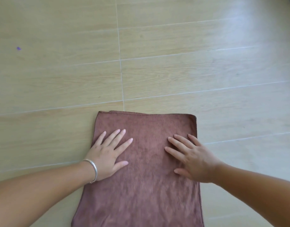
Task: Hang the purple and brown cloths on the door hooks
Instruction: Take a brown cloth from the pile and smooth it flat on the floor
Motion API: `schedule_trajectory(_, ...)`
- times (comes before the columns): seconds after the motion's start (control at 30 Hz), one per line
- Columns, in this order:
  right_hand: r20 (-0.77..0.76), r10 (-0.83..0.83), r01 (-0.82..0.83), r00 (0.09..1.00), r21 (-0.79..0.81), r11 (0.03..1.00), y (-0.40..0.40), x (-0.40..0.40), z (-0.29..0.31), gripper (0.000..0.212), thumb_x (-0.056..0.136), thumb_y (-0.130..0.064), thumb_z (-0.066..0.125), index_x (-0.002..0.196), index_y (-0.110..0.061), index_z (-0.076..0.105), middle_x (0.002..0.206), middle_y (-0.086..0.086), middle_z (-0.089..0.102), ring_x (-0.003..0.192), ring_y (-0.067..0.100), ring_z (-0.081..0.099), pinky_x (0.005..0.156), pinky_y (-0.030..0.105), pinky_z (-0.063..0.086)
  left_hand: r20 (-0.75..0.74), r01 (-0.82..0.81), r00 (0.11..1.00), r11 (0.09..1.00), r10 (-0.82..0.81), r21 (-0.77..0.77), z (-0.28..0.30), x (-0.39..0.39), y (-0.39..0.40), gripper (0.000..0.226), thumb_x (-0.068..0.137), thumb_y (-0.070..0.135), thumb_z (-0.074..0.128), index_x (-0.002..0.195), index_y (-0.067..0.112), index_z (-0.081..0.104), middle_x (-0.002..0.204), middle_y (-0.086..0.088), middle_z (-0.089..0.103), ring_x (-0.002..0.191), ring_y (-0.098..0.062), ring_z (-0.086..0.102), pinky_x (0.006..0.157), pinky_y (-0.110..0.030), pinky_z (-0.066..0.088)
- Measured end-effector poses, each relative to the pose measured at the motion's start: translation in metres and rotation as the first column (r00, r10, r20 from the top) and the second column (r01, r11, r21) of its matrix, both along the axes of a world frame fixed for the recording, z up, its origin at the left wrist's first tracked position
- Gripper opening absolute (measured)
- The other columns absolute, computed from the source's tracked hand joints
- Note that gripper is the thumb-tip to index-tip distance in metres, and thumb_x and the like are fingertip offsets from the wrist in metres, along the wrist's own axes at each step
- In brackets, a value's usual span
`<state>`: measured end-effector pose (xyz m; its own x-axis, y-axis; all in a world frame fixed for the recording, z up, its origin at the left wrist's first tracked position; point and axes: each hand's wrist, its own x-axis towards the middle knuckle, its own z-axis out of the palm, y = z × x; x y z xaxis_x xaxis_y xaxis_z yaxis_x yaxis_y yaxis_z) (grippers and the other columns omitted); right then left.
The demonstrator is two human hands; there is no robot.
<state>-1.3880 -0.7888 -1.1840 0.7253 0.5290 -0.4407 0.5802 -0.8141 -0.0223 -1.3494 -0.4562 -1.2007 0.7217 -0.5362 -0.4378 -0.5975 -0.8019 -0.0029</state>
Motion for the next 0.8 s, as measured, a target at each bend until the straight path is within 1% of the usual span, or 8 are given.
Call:
schedule_trajectory(0.07,0.038,-0.023,0.023,0.999,-0.020,1.000,-0.002,0.024,-0.005,0.073,0.088,-0.067,0.035,0.151,-0.031,0.026,0.159,0.007,0.021,0.146,0.027,0.020,0.116,0.051,0.019,0.046,-0.018,0.999,0.999,0.016,0.047,-0.010,0.028,-0.003,0.071,0.083,0.073,-0.002,0.142,0.044,-0.028,0.159,0.000,-0.022,0.148,-0.018,-0.015,0.119,-0.048,-0.002)
schedule_trajectory(0.13,0.099,-0.114,0.120,0.989,-0.061,0.991,-0.005,0.053,-0.009,0.071,0.093,-0.063,0.026,0.154,-0.030,0.009,0.162,0.006,0.004,0.149,0.025,0.001,0.118,0.047,0.005,0.088,-0.078,0.994,0.993,0.070,0.087,-0.013,0.058,-0.010,0.069,0.082,0.073,-0.004,0.138,0.045,-0.033,0.158,0.000,-0.025,0.147,-0.017,-0.018,0.119,-0.047,-0.004)
schedule_trajectory(0.3,0.141,-0.222,0.224,0.965,0.002,0.975,0.008,0.064,-0.009,0.060,0.099,-0.045,0.030,0.153,-0.022,0.017,0.161,0.008,0.011,0.148,0.024,0.006,0.119,0.043,0.010,0.075,-0.138,0.988,0.990,0.135,0.036,-0.006,0.067,-0.034,0.068,0.093,0.062,0.015,0.152,0.037,-0.009,0.163,-0.001,-0.011,0.149,-0.017,-0.007,0.119,-0.044,0.007)
schedule_trajectory(0.4,0.073,-0.101,0.095,0.992,0.077,0.992,0.019,0.016,-0.012,0.068,0.093,-0.053,0.037,0.151,-0.020,0.027,0.160,0.009,0.019,0.147,0.025,0.017,0.119,0.043,0.016,0.038,0.029,0.999,0.999,-0.028,-0.014,-0.001,0.023,-0.033,0.073,0.090,0.065,0.014,0.154,0.032,-0.001,0.163,-0.004,-0.003,0.150,-0.020,-0.001,0.120,-0.046,0.010)
schedule_trajectory(0.47,0.059,0.000,-0.008,0.998,0.131,0.991,0.018,-0.019,-0.015,0.072,0.087,-0.057,0.046,0.146,-0.016,0.040,0.155,0.011,0.031,0.142,0.027,0.030,0.115,0.048,0.025,0.039,0.177,0.984,0.983,-0.175,-0.051,0.002,-0.007,-0.025,0.075,0.090,0.065,0.027,0.153,0.024,0.024,0.161,-0.009,0.017,0.148,-0.025,0.018,0.116,-0.052,0.023)
schedule_trajectory(0.53,0.077,0.077,-0.088,0.994,0.152,0.984,0.007,-0.046,-0.022,0.078,0.086,-0.061,0.046,0.145,-0.012,0.040,0.155,0.012,0.031,0.142,0.029,0.030,0.112,0.050,0.024,0.050,0.290,0.957,0.954,-0.287,-0.076,0.000,-0.031,-0.012,0.078,0.087,0.065,0.038,0.148,0.016,0.039,0.156,-0.013,0.030,0.143,-0.029,0.031,0.111,-0.056,0.028)
schedule_trajectory(0.67,0.117,0.134,-0.149,0.984,0.127,0.981,-0.010,-0.066,-0.029,0.087,0.085,-0.069,0.042,0.146,-0.006,0.038,0.155,0.012,0.029,0.143,0.030,0.027,0.110,0.051,0.023,0.043,0.367,0.930,0.930,-0.366,-0.033,-0.004,-0.054,0.017,0.088,0.085,0.069,0.044,0.145,0.004,0.038,0.155,-0.015,0.032,0.142,-0.031,0.031,0.108,-0.055,0.026)
schedule_trajectory(0.8,0.149,0.096,-0.117,0.984,0.138,0.983,-0.010,-0.069,-0.038,0.074,0.092,-0.057,0.043,0.146,-0.007,0.037,0.156,0.011,0.029,0.142,0.029,0.030,0.110,0.051,0.027,0.011,0.304,0.953,0.953,-0.304,0.004,-0.007,-0.057,0.033,0.080,0.086,0.057,0.042,0.142,0.000,0.041,0.152,-0.017,0.036,0.139,-0.031,0.036,0.109,-0.051,0.026)
